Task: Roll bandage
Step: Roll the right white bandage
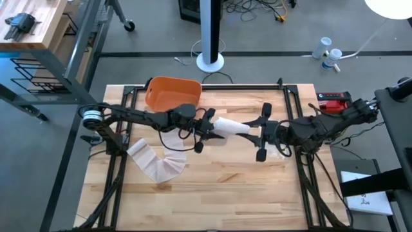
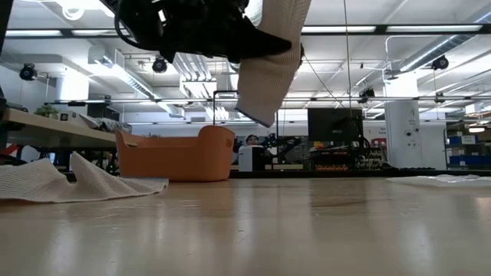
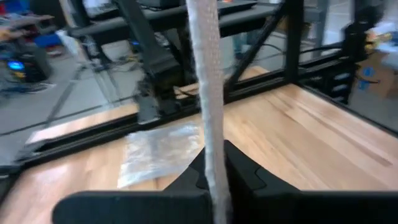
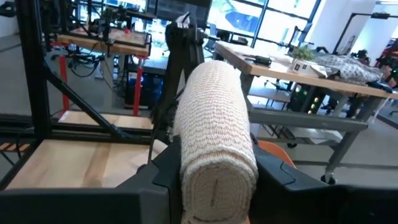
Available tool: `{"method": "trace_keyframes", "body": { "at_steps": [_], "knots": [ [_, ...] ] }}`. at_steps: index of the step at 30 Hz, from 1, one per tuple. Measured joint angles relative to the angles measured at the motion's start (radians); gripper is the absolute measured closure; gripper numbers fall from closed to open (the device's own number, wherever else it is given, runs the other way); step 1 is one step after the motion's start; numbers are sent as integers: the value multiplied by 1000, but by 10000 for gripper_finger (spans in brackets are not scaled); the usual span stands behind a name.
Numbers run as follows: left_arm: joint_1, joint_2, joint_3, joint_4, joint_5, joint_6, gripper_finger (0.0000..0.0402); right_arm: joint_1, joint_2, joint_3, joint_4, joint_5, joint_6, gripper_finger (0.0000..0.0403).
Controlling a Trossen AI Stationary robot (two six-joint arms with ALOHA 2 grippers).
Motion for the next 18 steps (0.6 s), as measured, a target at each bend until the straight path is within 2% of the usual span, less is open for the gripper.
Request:
{"method": "trace_keyframes", "body": {
  "at_steps": [5, 11, 18],
  "knots": [
    [0, 10, 1, 15, -38, 4, 401, 0, -1, 42, -3, 16, -39, 290],
    [-18, 11, -1, 59, -46, -26, 401, -9, 8, 33, 31, 147, -101, 294],
    [-18, -64, -5, 28, -61, -21, 390, -35, 65, 12, 50, 152, -121, 291]
  ]
}}
